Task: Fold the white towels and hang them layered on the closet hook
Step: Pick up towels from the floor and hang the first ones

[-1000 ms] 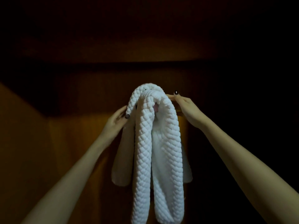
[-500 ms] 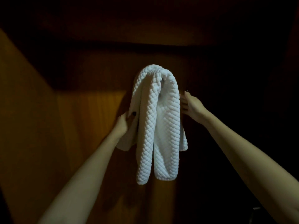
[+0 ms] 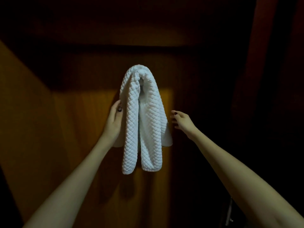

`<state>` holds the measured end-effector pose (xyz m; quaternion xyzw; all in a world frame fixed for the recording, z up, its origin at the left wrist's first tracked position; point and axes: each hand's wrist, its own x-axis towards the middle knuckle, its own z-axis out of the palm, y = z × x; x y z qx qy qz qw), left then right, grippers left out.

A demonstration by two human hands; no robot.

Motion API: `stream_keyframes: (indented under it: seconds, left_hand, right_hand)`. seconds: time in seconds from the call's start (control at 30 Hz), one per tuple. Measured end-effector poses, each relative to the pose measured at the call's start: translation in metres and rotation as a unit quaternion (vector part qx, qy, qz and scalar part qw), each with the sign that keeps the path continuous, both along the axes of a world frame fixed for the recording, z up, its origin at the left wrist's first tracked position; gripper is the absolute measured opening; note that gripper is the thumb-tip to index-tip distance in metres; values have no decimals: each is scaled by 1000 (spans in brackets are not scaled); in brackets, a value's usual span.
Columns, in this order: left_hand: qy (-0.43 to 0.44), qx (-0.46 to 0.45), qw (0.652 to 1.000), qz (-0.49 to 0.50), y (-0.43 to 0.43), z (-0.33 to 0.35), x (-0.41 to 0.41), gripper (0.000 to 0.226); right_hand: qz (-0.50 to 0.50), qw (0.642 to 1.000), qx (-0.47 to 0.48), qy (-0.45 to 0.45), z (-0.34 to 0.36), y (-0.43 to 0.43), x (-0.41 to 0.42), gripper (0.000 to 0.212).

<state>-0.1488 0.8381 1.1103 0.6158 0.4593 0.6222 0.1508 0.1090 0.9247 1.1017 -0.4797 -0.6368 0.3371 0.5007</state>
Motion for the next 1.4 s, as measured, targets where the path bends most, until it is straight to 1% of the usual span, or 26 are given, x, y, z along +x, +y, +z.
stream_keyframes:
  seconds: [0.07, 0.13, 0.2, 0.27, 0.33, 0.4, 0.47, 0.53, 0.63, 0.67, 0.73, 0.8, 0.9, 0.97, 1.03, 1.13, 1.2, 1.27, 1.33, 1.4]
  left_hand:
    - [73, 30, 997, 15, -14, -7, 10, 50]
    - [133, 47, 989, 48, -26, -20, 18, 56]
    - [148, 76, 979, 114, -32, -35, 26, 54]
    - [157, 111, 970, 150, -36, -49, 35, 53]
    - [179, 112, 966, 151, -43, -64, 42, 55]
    - [192, 78, 965, 158, -51, -80, 46, 58]
    - [208, 40, 961, 176, -59, -95, 53, 59]
    - [227, 33, 955, 187, -65, -102, 64, 56]
    - [263, 82, 943, 188, -64, -100, 92, 42]
    - [269, 82, 945, 170, -60, -98, 103, 38]
    - [247, 34, 962, 108, -46, -91, 126, 35]
    - [206, -12, 975, 79, -25, -82, 146, 39]
    - [106, -74, 989, 74, 13, -71, 156, 45]
    - [60, -127, 988, 69, 40, -67, 156, 50]
    - [23, -160, 986, 47, 65, -60, 155, 55]
    - [-62, -177, 982, 11, 99, -49, 151, 49]
    - [-98, -177, 979, -19, 118, -45, 148, 45]
    - [-88, -167, 981, -43, 134, -40, 147, 42]
    - [-75, -147, 985, -43, 146, -34, 149, 41]
    - [-86, -135, 987, -20, 156, -30, 148, 45]
  right_hand:
    - [9, 1000, 11, -22, -12, 10, -4, 46]
    - [33, 998, 21, -41, -28, 15, -12, 58]
    - [51, 996, 33, -68, -43, 20, -20, 62]
    - [66, 995, 33, -61, -56, 28, -24, 58]
    - [79, 996, 29, -27, -65, 36, -26, 49]
    - [85, 996, 29, 11, -67, 39, -28, 44]
    - [87, 995, 21, 38, -67, 40, -31, 44]
    - [81, 996, 13, 31, -67, 42, -32, 44]
    - [54, 998, 6, -13, -63, 54, -27, 40]
    - [41, 999, 6, -17, -62, 58, -23, 37]
    - [9, 1000, 22, -17, -60, 66, -17, 26]
    - [-17, 999, 36, 0, -61, 72, -13, 15]
    - [-40, 997, 56, 47, -64, 77, -7, 23]
    - [-24, 994, 70, 75, -67, 76, -4, 34]
    - [3, 993, 70, 98, -73, 77, -4, 38]
    - [35, 990, 105, 89, -92, 79, -6, 37]
    - [16, 988, 143, 56, -105, 85, -8, 41]
    - [-27, 986, 162, 23, -115, 90, -11, 44]
    - [-61, 981, 186, -19, -120, 97, -16, 53]
    - [-44, 978, 200, -28, -126, 103, -25, 59]
